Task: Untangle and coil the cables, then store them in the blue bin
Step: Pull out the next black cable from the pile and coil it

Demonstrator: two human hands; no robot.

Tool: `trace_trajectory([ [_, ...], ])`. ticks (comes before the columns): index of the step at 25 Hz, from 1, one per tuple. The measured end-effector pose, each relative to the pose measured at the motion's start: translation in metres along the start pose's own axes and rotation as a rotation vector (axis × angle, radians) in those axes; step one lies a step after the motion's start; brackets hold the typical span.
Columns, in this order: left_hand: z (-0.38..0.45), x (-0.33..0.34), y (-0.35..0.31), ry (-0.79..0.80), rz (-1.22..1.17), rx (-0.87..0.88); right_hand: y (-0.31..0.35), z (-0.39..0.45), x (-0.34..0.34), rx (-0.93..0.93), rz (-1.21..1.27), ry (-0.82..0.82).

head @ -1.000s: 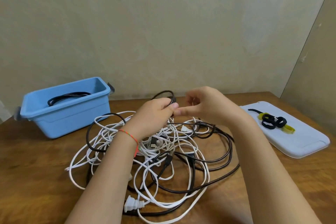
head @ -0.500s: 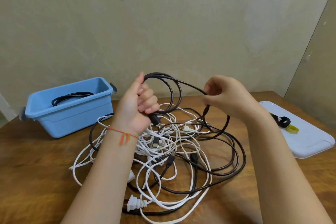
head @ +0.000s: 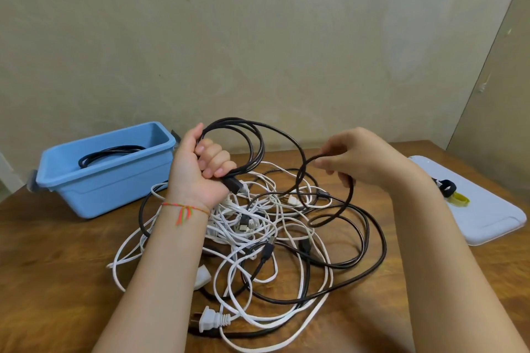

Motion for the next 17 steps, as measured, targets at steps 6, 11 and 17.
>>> trace_trajectory([
  [6,0.000,0.005,0.002,0.146,0.404,-0.032,0.005,-0.009,0.000,-0.151,0.249,0.230],
  [11,-0.005,0.008,0.011,0.303,0.671,-0.019,0.010,-0.005,0.007,-0.252,0.460,0.286],
  [17,-0.001,0.009,0.006,0.076,0.417,0.135,0.006,0.003,0.003,-0.248,1.060,0.449],
])
Point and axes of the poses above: each hand's wrist, its own z-axis towards the middle knuckle, its own x-axis out of the palm, y = z × x, the point moved 1 cm from there along z, towards the middle knuckle, and after that the axes turned 11 degrees about x, right-handed, at the moved point
